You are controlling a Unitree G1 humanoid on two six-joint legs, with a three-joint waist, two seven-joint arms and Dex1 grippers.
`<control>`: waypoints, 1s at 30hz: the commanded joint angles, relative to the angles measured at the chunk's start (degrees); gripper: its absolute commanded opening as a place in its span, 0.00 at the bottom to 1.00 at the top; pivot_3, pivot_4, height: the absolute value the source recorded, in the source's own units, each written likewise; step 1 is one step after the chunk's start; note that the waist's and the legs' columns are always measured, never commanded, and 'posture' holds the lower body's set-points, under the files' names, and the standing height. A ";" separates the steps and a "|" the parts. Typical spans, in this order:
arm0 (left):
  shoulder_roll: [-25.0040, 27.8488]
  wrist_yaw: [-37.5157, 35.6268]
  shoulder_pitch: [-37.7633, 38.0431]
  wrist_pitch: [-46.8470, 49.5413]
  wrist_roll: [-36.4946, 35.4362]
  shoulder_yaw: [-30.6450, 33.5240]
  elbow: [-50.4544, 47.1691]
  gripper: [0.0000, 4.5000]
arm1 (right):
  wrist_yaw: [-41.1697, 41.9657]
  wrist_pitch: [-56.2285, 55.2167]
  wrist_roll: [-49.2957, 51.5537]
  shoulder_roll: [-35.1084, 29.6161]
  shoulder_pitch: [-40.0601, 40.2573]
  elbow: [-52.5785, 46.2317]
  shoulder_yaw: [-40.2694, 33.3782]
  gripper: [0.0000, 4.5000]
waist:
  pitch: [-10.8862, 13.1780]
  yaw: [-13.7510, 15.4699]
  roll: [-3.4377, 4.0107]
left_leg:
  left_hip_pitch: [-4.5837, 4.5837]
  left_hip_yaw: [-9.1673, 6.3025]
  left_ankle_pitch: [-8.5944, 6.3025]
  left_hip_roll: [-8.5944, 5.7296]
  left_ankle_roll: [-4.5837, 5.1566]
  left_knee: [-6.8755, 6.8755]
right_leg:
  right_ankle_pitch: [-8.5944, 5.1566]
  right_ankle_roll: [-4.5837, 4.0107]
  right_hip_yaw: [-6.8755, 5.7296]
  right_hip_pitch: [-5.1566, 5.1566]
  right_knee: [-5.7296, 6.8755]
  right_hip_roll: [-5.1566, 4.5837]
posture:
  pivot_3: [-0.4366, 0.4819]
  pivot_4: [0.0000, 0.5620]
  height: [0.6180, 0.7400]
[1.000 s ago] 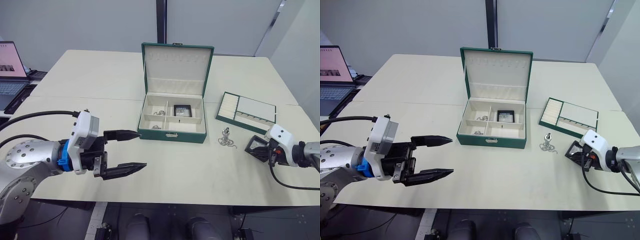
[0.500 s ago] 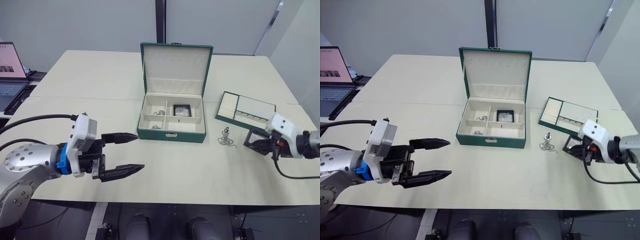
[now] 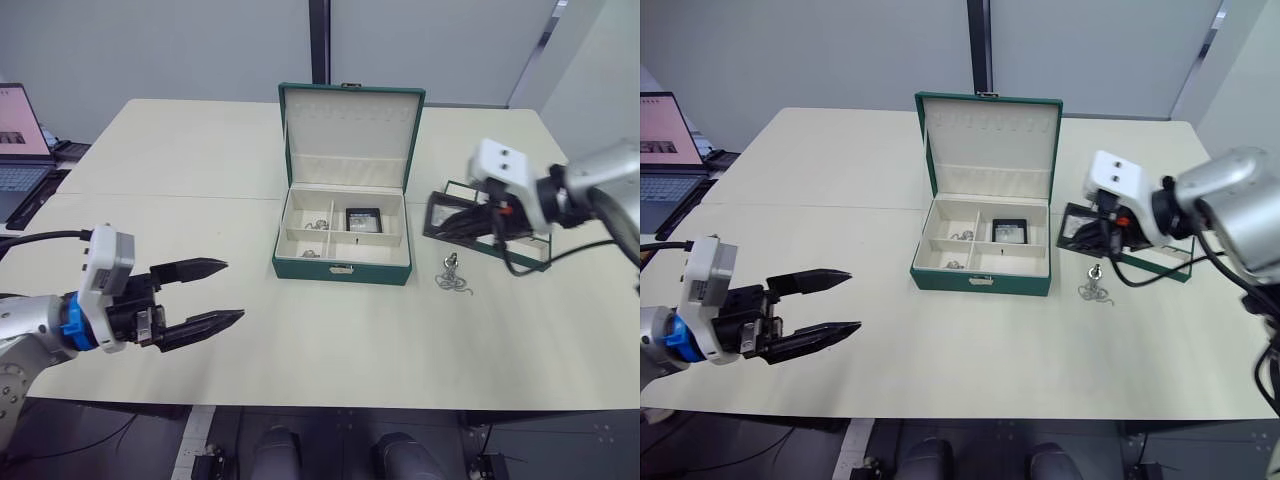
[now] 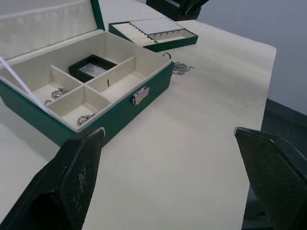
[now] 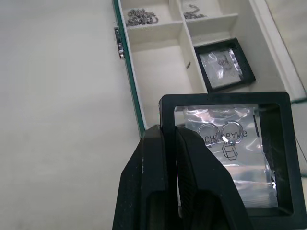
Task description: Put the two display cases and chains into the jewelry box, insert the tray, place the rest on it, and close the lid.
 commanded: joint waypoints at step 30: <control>1.52 5.74 -2.74 2.51 -0.36 3.61 -3.22 1.00 | 5.78 -15.78 -16.86 29.98 -13.19 36.72 10.54 0.00 | 0.00 -0.84 0.00 | -0.02 -0.06 0.01 0.05 -0.02 0.02 | 0.01 -0.01 -0.13 0.05 0.09 0.01 | 0.48 0.27 1.00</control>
